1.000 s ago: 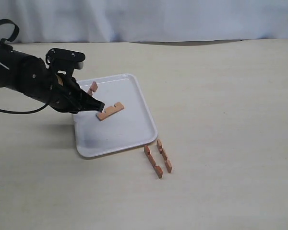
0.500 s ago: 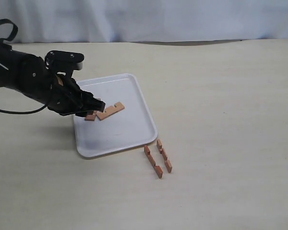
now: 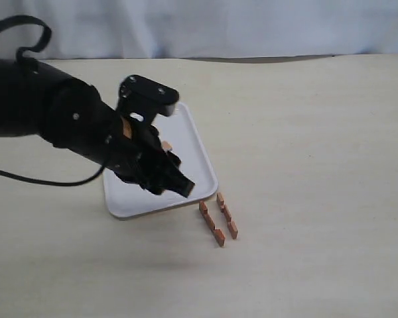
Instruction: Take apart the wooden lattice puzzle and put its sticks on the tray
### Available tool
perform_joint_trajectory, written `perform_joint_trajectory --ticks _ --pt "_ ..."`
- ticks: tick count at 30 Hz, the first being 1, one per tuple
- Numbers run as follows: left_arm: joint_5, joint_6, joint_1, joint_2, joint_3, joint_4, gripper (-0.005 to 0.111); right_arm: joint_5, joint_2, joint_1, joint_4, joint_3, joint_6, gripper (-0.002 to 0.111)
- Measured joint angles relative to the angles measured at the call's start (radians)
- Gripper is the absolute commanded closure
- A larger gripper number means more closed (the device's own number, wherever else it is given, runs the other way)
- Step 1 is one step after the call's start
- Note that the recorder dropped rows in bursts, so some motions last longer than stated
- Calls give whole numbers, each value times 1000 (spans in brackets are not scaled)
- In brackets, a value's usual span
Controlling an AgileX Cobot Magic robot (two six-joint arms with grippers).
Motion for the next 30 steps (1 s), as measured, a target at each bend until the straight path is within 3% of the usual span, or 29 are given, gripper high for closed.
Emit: perform_joint_trajectory --ticks 4,9,18,24,30 --pt "0 0 -109 0 0 -35 57 0 0 0 0 0 0 104" --pt "-17 -36 -173 0 0 -79 57 0 0 0 0 0 0 104" --pt "131 -156 -183 108 -154 -77 57 0 0 0 0 0 0 104" --pt "212 -298 -188 261 -260 10 57 0 0 0 0 0 0 104" --pt "196 -384 -188 299 -275 110 57 0 0 0 0 0 0 104"
